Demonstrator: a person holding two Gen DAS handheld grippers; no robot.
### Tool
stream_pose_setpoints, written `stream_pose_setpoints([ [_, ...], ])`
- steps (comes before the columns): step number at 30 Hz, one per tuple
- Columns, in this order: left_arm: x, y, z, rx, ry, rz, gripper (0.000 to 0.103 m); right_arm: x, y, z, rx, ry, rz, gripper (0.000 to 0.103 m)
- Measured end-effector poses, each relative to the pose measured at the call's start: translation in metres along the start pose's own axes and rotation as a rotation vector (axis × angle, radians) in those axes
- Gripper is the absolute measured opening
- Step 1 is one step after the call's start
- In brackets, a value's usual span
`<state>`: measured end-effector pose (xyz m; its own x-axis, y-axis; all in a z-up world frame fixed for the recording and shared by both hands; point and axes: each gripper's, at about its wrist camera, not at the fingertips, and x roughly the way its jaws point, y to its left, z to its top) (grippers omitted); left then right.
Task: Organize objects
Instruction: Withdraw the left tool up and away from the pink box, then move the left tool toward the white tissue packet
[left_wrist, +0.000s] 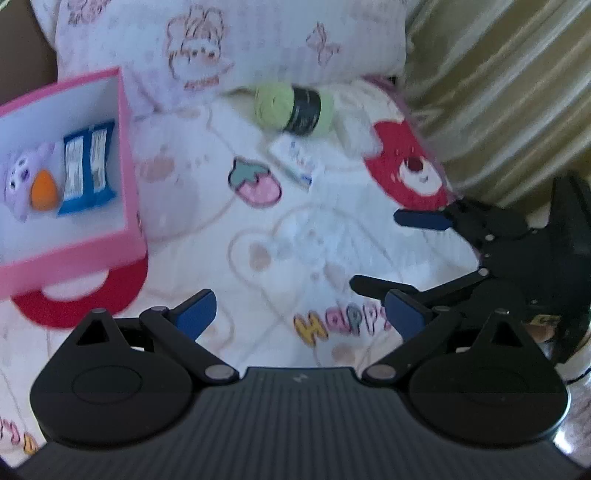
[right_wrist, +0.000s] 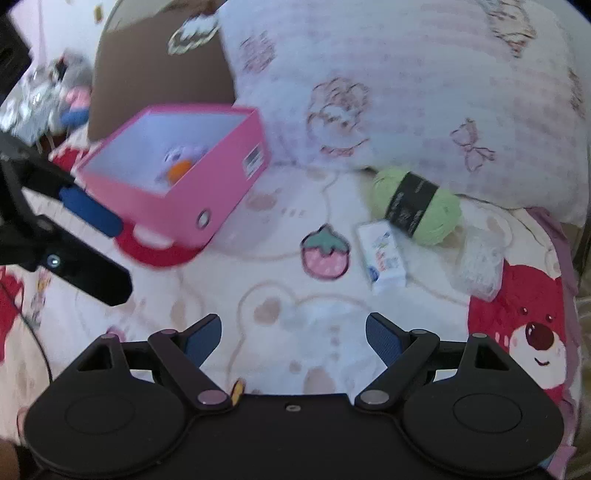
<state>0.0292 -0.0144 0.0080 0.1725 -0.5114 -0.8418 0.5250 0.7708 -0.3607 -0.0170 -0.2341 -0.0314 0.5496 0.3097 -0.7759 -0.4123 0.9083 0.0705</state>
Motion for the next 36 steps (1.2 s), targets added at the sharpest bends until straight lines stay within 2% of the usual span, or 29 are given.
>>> stream_pose_setpoints([
  [4, 0.010, -0.003, 0.009, 0.036, -0.051, -0.014, 0.098, 0.008, -0.013, 0.000, 0.044, -0.064, 0.021, 0.088],
  [7, 0.021, -0.002, 0.015, 0.047, -0.075, -0.022, 0.098, 0.018, -0.013, -0.001, 0.004, -0.096, 0.000, 0.088],
  [11, 0.030, -0.003, 0.024, 0.061, -0.123, -0.030, 0.098, 0.033, -0.023, 0.005, -0.067, -0.096, -0.041, 0.088],
  [13, 0.036, -0.004, 0.029, 0.070, -0.149, -0.022, 0.098, 0.040, -0.032, 0.006, -0.026, -0.108, -0.049, 0.088],
  [16, 0.051, -0.003, 0.035, 0.067, -0.157, 0.014, 0.096, 0.055, -0.038, 0.006, 0.073, -0.147, -0.169, 0.088],
  [21, 0.077, 0.005, 0.044, 0.030, -0.170, 0.023, 0.092, 0.076, -0.048, -0.001, 0.166, -0.179, -0.185, 0.086],
  [24, 0.093, 0.009, 0.050, -0.010, -0.170, -0.007, 0.091, 0.090, -0.053, -0.010, 0.208, -0.198, -0.210, 0.086],
  [26, 0.105, 0.011, 0.055, -0.027, -0.172, -0.024, 0.091, 0.098, -0.057, -0.017, 0.230, -0.194, -0.191, 0.085],
  [27, 0.112, 0.011, 0.056, -0.036, -0.167, -0.039, 0.091, 0.102, -0.058, -0.019, 0.233, -0.176, -0.165, 0.078],
  [28, 0.121, 0.012, 0.058, -0.033, -0.157, -0.076, 0.091, 0.107, -0.060, -0.020, 0.230, -0.154, -0.133, 0.062],
  [29, 0.128, 0.012, 0.059, -0.029, -0.157, -0.094, 0.090, 0.110, -0.062, -0.021, 0.230, -0.141, -0.116, 0.059],
  [31, 0.141, 0.010, 0.061, -0.028, -0.154, -0.092, 0.088, 0.112, -0.064, -0.024, 0.245, -0.145, -0.106, 0.058],
  [33, 0.152, 0.008, 0.064, -0.022, -0.147, -0.074, 0.082, 0.114, -0.065, -0.024, 0.250, -0.147, -0.088, 0.056],
  [36, 0.160, 0.004, 0.069, 0.020, -0.175, -0.035, 0.080, 0.118, -0.067, -0.024, 0.255, -0.160, -0.088, 0.056],
])
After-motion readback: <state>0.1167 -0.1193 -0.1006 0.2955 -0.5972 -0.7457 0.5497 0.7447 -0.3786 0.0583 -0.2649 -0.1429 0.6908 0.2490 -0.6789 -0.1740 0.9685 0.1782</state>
